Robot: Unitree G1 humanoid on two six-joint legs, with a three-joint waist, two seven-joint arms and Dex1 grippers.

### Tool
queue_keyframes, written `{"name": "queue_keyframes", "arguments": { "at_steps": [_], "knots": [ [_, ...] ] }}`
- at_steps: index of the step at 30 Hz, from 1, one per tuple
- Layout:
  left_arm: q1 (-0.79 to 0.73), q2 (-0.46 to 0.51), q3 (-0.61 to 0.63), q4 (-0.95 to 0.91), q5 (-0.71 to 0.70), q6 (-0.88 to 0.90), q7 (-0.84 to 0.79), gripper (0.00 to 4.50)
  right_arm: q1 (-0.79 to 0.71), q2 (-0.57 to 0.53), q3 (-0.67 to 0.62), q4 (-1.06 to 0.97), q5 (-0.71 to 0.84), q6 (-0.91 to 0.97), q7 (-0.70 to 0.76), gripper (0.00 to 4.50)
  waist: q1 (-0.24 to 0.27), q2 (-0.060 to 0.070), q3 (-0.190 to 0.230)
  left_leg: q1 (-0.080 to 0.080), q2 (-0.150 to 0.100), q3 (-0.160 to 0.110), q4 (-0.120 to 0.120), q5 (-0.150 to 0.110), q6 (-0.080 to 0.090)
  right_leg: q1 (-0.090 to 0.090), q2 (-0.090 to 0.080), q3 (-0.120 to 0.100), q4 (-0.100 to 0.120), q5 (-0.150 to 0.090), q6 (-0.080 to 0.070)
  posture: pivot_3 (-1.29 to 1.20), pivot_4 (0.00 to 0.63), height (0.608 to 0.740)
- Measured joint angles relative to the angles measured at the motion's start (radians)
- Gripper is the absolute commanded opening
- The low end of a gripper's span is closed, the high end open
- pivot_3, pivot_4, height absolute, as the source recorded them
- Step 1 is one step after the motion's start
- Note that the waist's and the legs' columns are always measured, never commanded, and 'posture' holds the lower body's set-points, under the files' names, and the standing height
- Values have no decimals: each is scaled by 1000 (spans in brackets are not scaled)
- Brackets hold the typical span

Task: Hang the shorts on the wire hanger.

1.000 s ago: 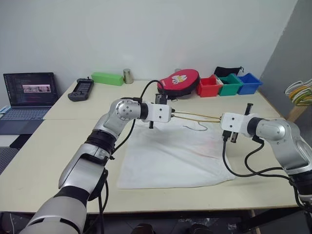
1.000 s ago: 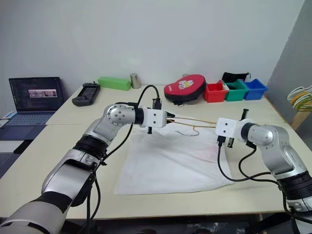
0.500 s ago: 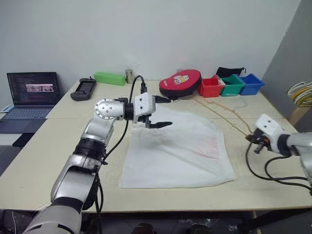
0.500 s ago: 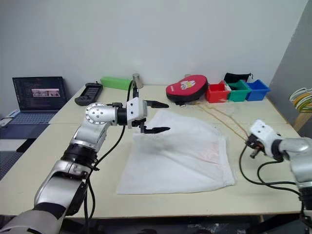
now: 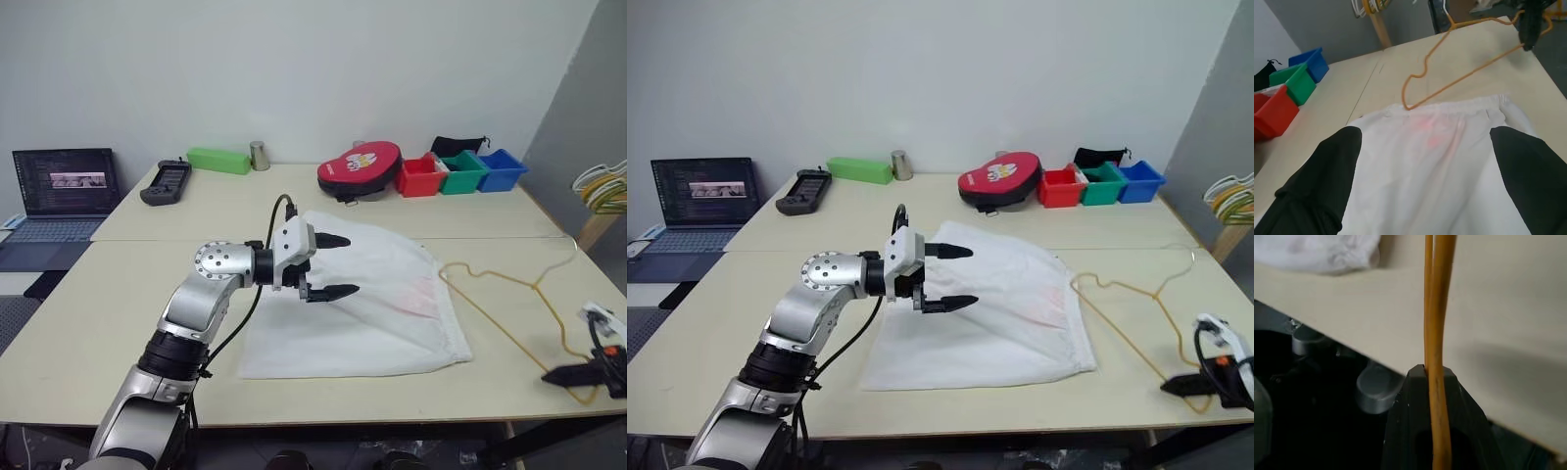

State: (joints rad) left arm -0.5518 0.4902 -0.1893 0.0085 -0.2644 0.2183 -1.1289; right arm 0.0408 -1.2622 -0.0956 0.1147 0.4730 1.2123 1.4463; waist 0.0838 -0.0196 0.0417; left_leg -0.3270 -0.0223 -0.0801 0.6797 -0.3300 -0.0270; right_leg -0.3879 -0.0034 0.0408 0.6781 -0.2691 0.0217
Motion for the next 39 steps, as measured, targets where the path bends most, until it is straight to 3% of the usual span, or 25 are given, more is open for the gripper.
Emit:
{"name": "queue_keyframes", "arguments": {
  "at_steps": [18,29,39],
  "knots": [
    [15,13,0,-17,-2,16,18,4476,-26,43,29,150,57,-34,-59,0,8,-1,0,0,0,0,0,0,0,0,-1,0,-1,0,0,210,0,740],
    [8,14,-1,-10,0,7,4,4476,14,87,-21,-56,174,28,-100,0,12,-2,1,-1,0,0,0,0,0,0,0,0,-2,-2,3,215,0,740],
    [8,20,-2,-4,9,-11,-1,4476,-41,144,-1,-64,177,5,-170,0,22,-2,1,-1,0,0,0,0,0,0,0,0,-2,-1,3,225,0,740]
  ]
}}
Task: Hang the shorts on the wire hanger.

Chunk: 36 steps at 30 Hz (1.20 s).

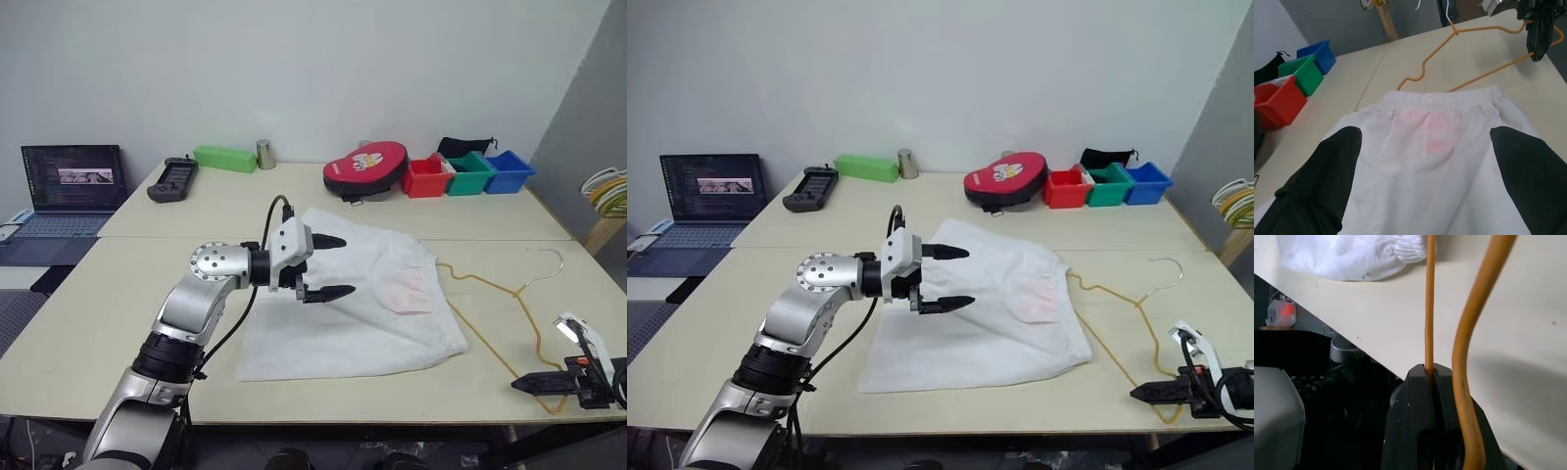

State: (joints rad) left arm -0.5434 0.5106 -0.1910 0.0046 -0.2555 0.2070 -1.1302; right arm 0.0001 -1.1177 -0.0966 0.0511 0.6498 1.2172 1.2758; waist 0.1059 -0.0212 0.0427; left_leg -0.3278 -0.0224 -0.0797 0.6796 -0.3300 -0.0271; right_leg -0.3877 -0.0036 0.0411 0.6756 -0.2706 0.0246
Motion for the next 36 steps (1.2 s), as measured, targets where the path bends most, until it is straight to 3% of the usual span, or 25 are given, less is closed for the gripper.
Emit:
{"name": "queue_keyframes", "arguments": {
  "at_steps": [14,23,28,36],
  "knots": [
    [-6,13,-2,13,37,-41,6,4476,-166,73,208,23,1,86,0,0,8,-1,0,0,0,-1,0,0,0,0,0,-1,-1,2,-4,270,0,740],
    [-5,15,-2,12,59,-67,7,4476,-417,233,159,280,9,190,-73,0,25,-1,1,-1,0,-2,0,0,0,-1,0,-1,-1,3,-5,283,0,740],
    [-5,15,-2,14,66,-79,8,4476,-444,299,148,347,9,216,-123,0,37,-1,0,-2,0,-2,-1,0,0,-1,-1,-2,-1,3,-5,284,0,740],
    [-5,16,-2,28,81,-105,7,4476,-444,303,126,384,11,265,-160,0,42,-1,0,-2,-1,-2,-1,0,0,-1,-1,-2,-1,3,-5,276,0,740]
  ]
}}
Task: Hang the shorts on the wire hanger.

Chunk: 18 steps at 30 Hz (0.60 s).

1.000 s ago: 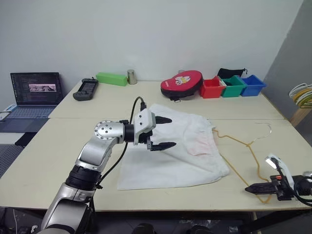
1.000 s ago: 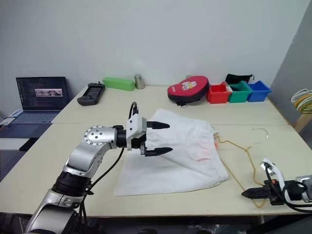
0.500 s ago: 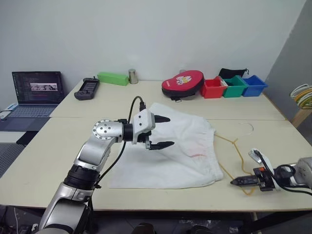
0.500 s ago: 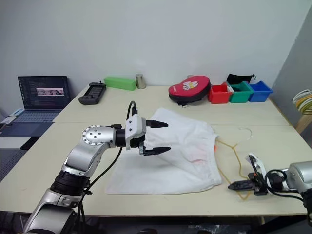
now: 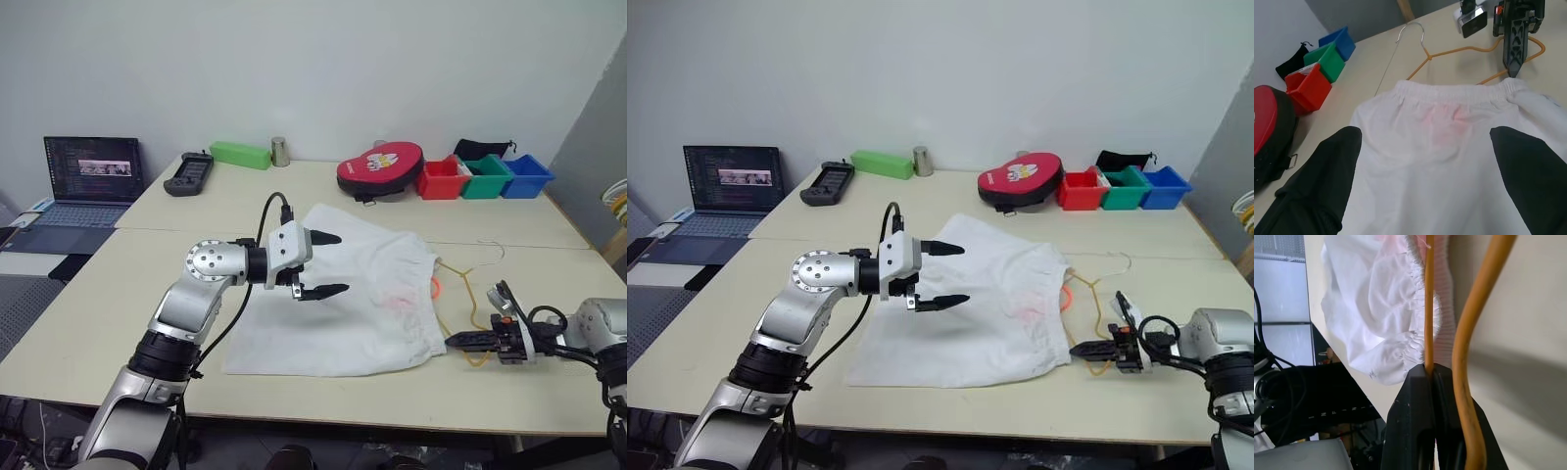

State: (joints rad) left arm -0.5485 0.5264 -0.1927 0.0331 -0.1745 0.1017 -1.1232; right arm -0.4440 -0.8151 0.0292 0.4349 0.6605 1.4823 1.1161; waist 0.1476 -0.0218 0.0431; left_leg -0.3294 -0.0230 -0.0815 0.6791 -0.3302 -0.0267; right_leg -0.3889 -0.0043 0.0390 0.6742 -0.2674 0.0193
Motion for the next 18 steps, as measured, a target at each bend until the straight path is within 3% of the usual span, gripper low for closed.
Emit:
{"name": "queue_keyframes", "arguments": {
  "at_steps": [9,18],
  "knots": [
    [-6,-4,0,24,21,-25,0,4476,-90,-3,12,167,101,126,-1,0,-9,0,0,0,0,0,0,0,0,0,1,0,1,0,0,279,0,740],
    [-13,-10,-1,45,25,-46,0,4476,-278,75,-135,415,31,62,-125,0,-11,0,0,0,0,0,0,0,0,0,1,0,1,0,0,277,0,740]
  ]
}}
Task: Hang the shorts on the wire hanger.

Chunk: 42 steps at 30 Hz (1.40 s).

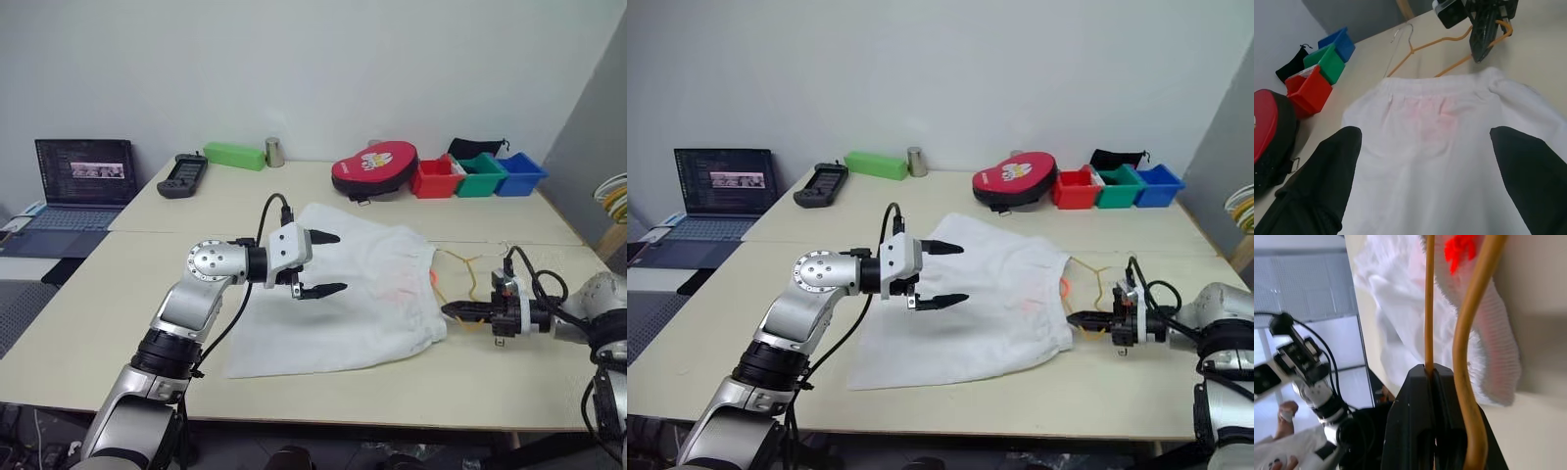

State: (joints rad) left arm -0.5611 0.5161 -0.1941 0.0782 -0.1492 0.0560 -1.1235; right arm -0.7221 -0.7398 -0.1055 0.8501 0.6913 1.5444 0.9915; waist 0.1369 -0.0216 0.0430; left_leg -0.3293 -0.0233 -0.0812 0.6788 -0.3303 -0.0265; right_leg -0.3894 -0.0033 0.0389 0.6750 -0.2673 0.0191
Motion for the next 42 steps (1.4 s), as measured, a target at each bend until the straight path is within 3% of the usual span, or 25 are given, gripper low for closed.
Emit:
{"name": "queue_keyframes", "arguments": {
  "at_steps": [3,9,13,22,26,33,42],
  "knots": [
    [-12,-3,0,10,3,-2,0,4476,3,17,6,-34,-26,-76,-14,0,1,0,0,0,0,0,0,0,0,0,0,0,0,0,0,276,0,740],
    [-40,1,3,41,-6,3,-5,4476,90,-5,94,-489,-99,-281,-38,0,-1,1,0,-2,1,-1,0,0,0,-3,0,-1,1,0,0,269,0,740],
    [-184,10,44,149,-38,29,-11,4476,146,-42,167,-809,-209,-482,-88,0,-2,0,0,-2,0,-2,0,0,0,-3,1,-2,1,-1,2,278,0,740],
    [-508,85,85,569,20,-170,-72,4476,238,-6,311,-860,-578,-895,-353,0,-4,-3,2,-7,-1,2,-1,0,0,-10,0,-1,1,0,0,295,0,740],
    [-589,82,63,742,84,-289,-88,4476,235,36,317,-868,-642,-928,-419,0,-1,-3,2,-16,-1,1,1,0,0,-20,0,-1,4,0,0,289,0,740],
    [-680,31,3,1009,207,-486,-106,4476,233,56,376,-996,-778,-971,-463,0,1,-3,2,-19,-2,-1,1,0,0,-21,0,-1,3,0,-1,266,0,740],
    [-742,-6,-35,1120,310,-628,-85,4476,236,78,413,-1081,-882,-966,-468,0,-4,-4,2,-18,-2,0,1,0,0,-21,0,-2,5,0,-1,230,0,740]
  ]
}}
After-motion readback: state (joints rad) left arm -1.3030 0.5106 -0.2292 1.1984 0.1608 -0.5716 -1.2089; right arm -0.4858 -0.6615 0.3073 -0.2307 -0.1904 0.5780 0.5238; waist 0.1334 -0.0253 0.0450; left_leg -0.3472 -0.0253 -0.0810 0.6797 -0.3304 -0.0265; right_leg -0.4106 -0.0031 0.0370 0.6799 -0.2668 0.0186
